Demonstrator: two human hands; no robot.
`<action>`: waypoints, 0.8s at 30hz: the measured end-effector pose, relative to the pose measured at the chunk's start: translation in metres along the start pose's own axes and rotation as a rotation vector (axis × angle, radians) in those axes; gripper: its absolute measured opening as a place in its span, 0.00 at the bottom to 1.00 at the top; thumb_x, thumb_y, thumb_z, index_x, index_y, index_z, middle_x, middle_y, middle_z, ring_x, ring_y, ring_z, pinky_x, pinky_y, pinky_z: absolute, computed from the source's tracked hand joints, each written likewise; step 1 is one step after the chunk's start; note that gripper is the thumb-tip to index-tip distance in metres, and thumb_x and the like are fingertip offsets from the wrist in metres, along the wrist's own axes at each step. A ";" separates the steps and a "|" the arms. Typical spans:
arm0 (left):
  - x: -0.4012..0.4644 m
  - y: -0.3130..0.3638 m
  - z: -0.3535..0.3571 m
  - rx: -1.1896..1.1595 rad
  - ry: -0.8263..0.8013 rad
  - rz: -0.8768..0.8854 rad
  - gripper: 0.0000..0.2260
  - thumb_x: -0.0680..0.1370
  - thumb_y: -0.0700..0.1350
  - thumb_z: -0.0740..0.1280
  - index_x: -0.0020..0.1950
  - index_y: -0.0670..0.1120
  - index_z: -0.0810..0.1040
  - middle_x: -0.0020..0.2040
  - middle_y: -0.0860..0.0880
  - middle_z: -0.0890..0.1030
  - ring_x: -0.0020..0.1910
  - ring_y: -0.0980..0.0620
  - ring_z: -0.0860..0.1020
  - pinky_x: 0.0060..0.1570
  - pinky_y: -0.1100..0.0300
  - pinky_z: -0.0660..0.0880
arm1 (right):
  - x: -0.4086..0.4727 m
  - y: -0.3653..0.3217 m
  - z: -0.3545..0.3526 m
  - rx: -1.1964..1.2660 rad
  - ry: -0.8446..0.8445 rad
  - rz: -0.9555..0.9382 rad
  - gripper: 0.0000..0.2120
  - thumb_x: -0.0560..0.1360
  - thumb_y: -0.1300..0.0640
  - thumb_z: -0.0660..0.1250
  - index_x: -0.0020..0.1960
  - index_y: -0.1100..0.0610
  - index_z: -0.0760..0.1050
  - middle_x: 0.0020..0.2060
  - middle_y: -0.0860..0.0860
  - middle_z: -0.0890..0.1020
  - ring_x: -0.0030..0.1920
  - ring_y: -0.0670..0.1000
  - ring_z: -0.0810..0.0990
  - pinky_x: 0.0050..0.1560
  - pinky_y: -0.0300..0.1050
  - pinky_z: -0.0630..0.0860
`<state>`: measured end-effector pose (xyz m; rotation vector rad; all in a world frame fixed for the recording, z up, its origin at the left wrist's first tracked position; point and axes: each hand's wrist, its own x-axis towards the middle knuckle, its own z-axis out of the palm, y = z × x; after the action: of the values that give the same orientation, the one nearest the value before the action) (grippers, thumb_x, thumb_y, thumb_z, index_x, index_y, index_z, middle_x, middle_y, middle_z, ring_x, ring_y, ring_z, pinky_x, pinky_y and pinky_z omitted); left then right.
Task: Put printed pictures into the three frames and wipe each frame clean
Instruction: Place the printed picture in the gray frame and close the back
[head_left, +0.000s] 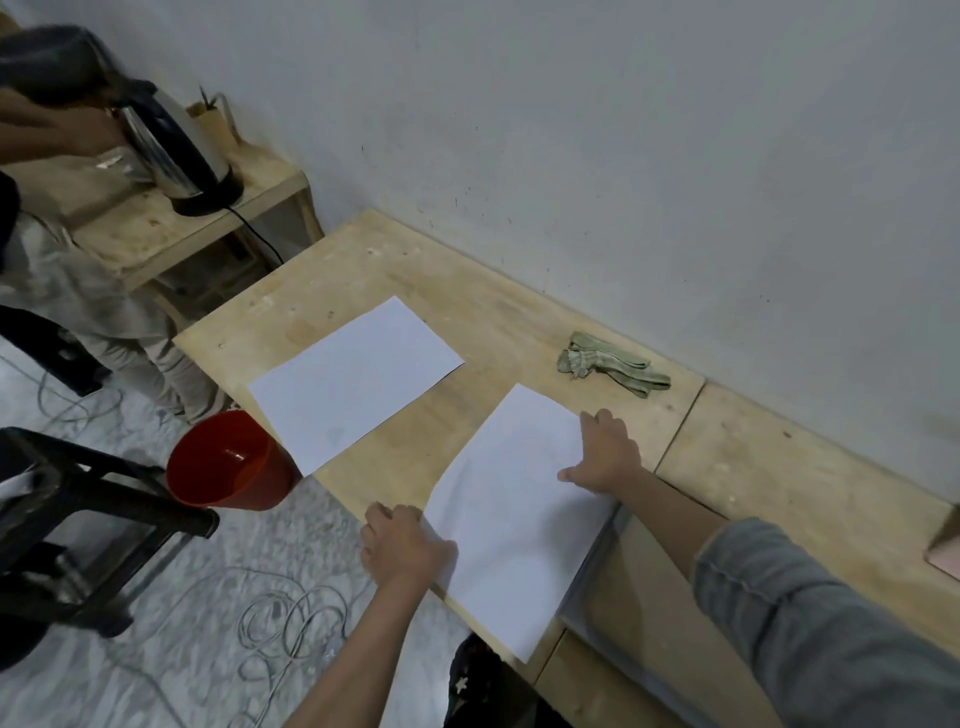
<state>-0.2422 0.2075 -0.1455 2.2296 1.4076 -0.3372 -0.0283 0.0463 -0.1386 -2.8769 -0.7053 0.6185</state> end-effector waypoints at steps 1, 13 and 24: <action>0.000 0.000 0.001 -0.012 0.007 0.006 0.26 0.65 0.55 0.73 0.60 0.48 0.72 0.66 0.47 0.61 0.66 0.45 0.63 0.62 0.52 0.69 | 0.000 -0.001 -0.001 0.003 -0.011 0.007 0.39 0.64 0.41 0.74 0.66 0.57 0.62 0.61 0.54 0.66 0.62 0.56 0.65 0.54 0.51 0.71; -0.007 -0.014 -0.025 -0.472 0.062 0.154 0.16 0.69 0.35 0.69 0.38 0.48 0.62 0.33 0.51 0.69 0.30 0.54 0.67 0.28 0.59 0.61 | 0.025 -0.018 -0.013 0.441 -0.052 0.092 0.42 0.67 0.47 0.72 0.75 0.54 0.56 0.69 0.53 0.66 0.68 0.56 0.65 0.68 0.56 0.63; 0.013 0.005 -0.083 -1.071 0.327 -0.003 0.21 0.71 0.40 0.74 0.57 0.46 0.67 0.39 0.51 0.71 0.35 0.55 0.73 0.40 0.59 0.72 | 0.018 -0.029 -0.072 0.872 0.179 0.092 0.04 0.74 0.62 0.68 0.44 0.63 0.76 0.39 0.52 0.78 0.39 0.51 0.76 0.35 0.40 0.68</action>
<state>-0.2354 0.2585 -0.0790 1.3969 1.2771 0.6738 0.0043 0.0796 -0.0735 -2.1120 -0.1880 0.4973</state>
